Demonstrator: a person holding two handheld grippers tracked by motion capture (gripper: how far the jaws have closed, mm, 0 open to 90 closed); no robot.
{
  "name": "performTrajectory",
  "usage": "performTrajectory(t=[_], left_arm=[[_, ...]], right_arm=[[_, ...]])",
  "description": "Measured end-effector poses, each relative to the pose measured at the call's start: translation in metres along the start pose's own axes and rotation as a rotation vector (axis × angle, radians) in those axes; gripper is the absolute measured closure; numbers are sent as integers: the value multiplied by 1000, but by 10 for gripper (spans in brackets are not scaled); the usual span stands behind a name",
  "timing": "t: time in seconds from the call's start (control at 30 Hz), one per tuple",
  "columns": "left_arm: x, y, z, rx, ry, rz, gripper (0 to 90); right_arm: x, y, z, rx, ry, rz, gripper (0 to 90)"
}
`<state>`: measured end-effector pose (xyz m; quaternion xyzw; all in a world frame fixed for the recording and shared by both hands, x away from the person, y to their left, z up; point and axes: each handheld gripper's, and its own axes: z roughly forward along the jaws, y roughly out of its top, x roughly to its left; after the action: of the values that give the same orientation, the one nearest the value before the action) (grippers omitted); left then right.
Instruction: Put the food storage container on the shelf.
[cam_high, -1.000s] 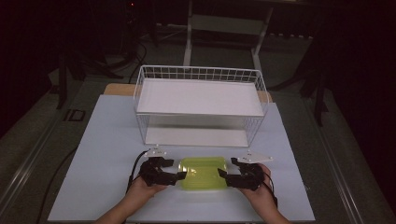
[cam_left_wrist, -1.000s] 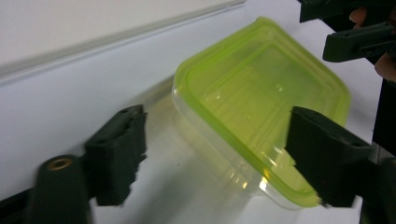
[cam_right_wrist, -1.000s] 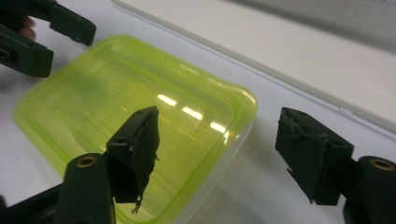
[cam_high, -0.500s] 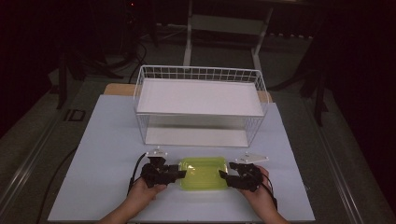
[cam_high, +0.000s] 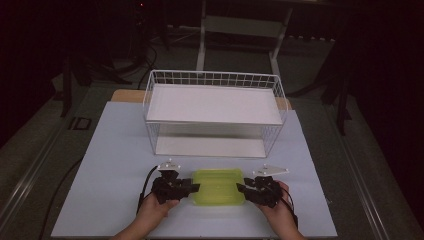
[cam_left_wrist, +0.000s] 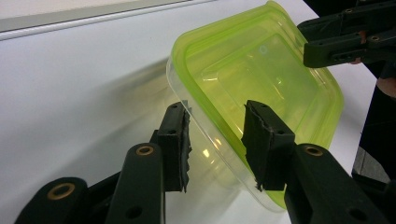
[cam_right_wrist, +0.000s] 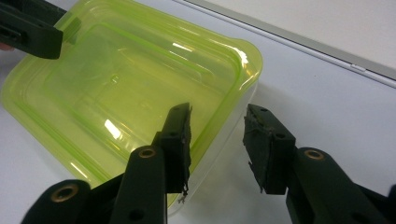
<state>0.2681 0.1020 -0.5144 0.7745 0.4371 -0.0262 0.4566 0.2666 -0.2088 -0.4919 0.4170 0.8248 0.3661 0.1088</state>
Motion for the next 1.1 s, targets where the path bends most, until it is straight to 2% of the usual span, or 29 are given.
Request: performTrajectory(t=[0.1,0.2,0.3,0.53,0.63,0.97,1.03,1.1], left_arm=[[-3,-1,-1,-3,2,9,637],[-5,-2,-2,2,-8,9,654],[-7,-2,-3,3,0,20,663],[-10,-3,-5,6,-6,-7,695],[-10,-3,-5,4,-11,-14,711],[-15,-4,-11,16,-16,-44,746],[-17,-4,-13,13,-9,-39,795],[-19,-4,-13,10,-8,-37,804]], right_arm=[[-3,0,0,1,26,37,593],[-1,1,-1,-2,35,35,606],[-2,1,-3,1,52,44,620],[2,-1,-8,-1,30,48,665],[3,-2,-11,0,42,75,677],[4,-1,-14,4,55,112,713],[7,-1,-17,-4,43,122,757],[8,0,-19,-13,25,114,759]])
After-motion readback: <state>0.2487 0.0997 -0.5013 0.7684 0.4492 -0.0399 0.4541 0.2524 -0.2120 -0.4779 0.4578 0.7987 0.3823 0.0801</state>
